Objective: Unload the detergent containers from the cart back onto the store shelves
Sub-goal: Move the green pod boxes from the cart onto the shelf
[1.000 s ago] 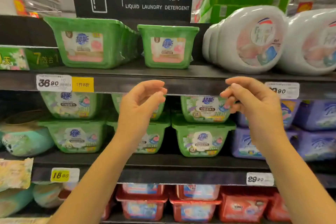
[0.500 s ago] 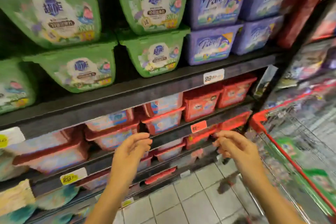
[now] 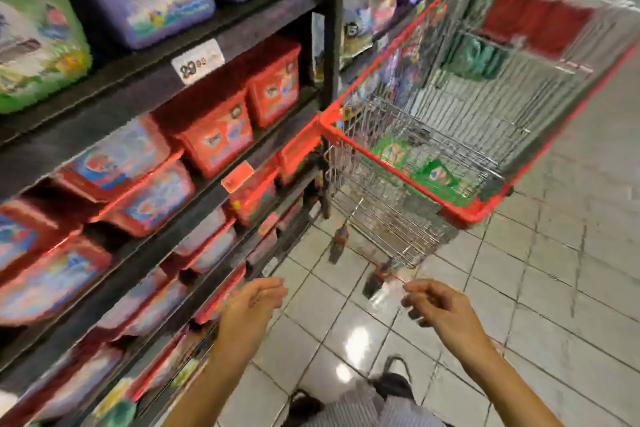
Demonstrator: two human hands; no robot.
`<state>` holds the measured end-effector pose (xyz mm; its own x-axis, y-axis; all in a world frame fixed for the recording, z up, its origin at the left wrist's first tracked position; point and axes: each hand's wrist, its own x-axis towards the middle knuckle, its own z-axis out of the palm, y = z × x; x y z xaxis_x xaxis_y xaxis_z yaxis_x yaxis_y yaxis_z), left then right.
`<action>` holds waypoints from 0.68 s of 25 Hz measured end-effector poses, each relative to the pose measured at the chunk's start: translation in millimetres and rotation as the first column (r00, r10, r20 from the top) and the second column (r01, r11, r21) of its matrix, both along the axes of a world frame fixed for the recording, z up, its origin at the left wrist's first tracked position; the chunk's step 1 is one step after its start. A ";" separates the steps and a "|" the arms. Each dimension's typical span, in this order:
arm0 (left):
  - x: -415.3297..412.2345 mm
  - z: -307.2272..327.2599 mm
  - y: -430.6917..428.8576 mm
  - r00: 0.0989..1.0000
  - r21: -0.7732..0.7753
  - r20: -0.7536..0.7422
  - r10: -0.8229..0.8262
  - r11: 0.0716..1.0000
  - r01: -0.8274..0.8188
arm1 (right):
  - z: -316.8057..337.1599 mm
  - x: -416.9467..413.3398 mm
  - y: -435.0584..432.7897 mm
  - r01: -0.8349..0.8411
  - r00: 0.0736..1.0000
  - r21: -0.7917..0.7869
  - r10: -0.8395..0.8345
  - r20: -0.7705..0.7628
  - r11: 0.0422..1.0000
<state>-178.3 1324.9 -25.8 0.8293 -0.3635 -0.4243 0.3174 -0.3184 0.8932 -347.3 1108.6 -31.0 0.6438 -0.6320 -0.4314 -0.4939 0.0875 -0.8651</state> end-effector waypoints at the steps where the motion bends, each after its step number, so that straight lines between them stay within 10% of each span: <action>1: -5.0 -0.1 -14.4 0.999 0.016 0.006 -0.046 0.999 0.046 | 0.8 -12.3 -8.4 0.022 1.000 -0.004 -0.022 -0.013 1.000; 17: -77.5 26.9 -293.1 0.980 -0.134 0.158 -0.118 0.981 0.140 | 66.1 -104.6 -240.5 -0.019 0.990 -0.106 0.033 0.137 0.994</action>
<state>-255.7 1031.8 1.0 0.8212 -0.5200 -0.2350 0.1419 -0.2128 0.9667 -452.0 868.1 35.1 0.7096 -0.6511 -0.2693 -0.3693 -0.0182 -0.9291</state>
